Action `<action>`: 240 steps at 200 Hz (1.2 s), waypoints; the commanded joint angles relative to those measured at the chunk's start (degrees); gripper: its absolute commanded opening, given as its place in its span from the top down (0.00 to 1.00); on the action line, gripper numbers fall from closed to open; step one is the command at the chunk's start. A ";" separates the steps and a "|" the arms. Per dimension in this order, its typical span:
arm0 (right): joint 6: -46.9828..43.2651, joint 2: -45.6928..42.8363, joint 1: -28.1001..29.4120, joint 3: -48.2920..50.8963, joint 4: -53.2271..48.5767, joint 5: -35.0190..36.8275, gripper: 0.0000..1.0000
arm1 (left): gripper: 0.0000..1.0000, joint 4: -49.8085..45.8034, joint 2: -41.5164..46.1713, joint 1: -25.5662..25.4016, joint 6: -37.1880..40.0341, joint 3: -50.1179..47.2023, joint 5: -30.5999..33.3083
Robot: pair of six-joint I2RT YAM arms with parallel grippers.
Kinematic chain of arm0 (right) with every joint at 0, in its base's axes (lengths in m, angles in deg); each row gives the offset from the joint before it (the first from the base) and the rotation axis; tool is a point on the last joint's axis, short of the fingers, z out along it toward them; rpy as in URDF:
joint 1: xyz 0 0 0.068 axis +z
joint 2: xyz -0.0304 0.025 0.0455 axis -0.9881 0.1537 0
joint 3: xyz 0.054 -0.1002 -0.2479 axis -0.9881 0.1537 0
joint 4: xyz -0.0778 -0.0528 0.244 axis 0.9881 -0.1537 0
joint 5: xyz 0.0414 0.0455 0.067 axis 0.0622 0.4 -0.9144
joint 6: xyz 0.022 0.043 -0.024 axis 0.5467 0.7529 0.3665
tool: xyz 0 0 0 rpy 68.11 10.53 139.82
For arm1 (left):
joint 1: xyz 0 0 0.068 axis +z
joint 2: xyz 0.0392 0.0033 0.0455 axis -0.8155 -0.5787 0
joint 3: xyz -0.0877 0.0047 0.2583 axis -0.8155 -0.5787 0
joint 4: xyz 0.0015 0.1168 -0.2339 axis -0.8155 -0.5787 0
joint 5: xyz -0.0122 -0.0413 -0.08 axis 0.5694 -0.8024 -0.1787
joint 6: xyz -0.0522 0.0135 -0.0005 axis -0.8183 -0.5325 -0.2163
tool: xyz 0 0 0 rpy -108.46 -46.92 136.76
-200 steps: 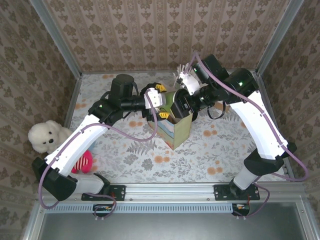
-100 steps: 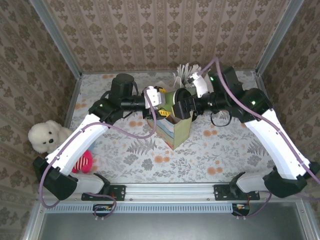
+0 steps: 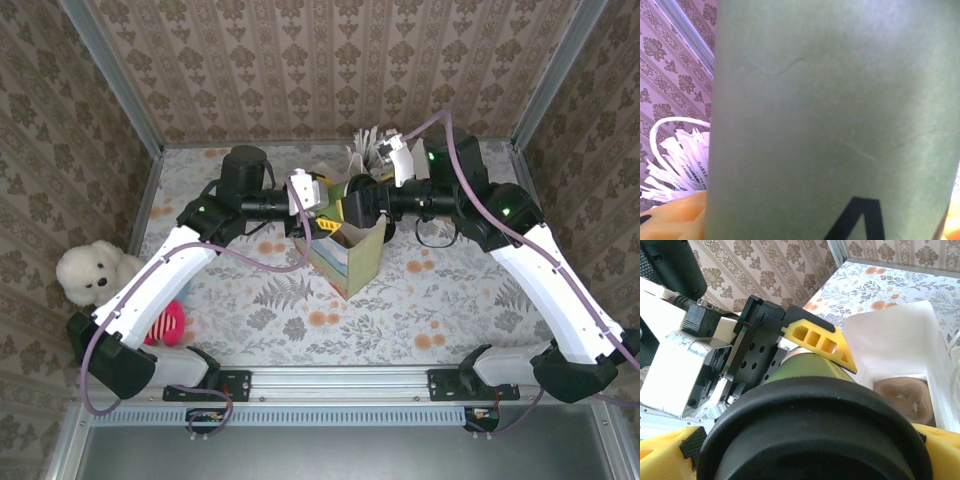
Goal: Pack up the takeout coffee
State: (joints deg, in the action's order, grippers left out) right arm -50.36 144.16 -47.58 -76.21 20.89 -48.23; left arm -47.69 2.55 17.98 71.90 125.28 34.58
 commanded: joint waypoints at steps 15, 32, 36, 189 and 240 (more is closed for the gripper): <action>2.30 0.70 -0.15 0.12 0.09 -1.45 0.00 | 0.46 0.57 -0.67 0.14 -2.48 2.54 0.14; 2.63 0.61 -0.11 0.34 -0.96 -1.19 0.00 | 0.46 0.55 -0.98 0.32 -3.52 2.95 0.61; 2.63 0.62 -0.16 0.45 -1.23 -1.15 0.00 | 0.46 0.55 -1.02 0.29 -3.66 2.92 0.62; -2.48 1.80 -0.18 -5.22 -9.15 5.01 0.40 | 0.14 -1.90 0.94 1.63 -1.41 2.23 -6.43; -6.27 7.90 1.71 -14.74 -20.14 15.17 0.44 | 0.00 13.78 9.71 8.60 -15.37 -5.87 -5.97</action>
State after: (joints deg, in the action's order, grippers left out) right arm -53.92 149.08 -47.44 -86.53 8.69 -41.28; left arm -44.79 7.66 23.35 66.44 121.89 29.27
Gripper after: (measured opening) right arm 0.836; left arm 0.997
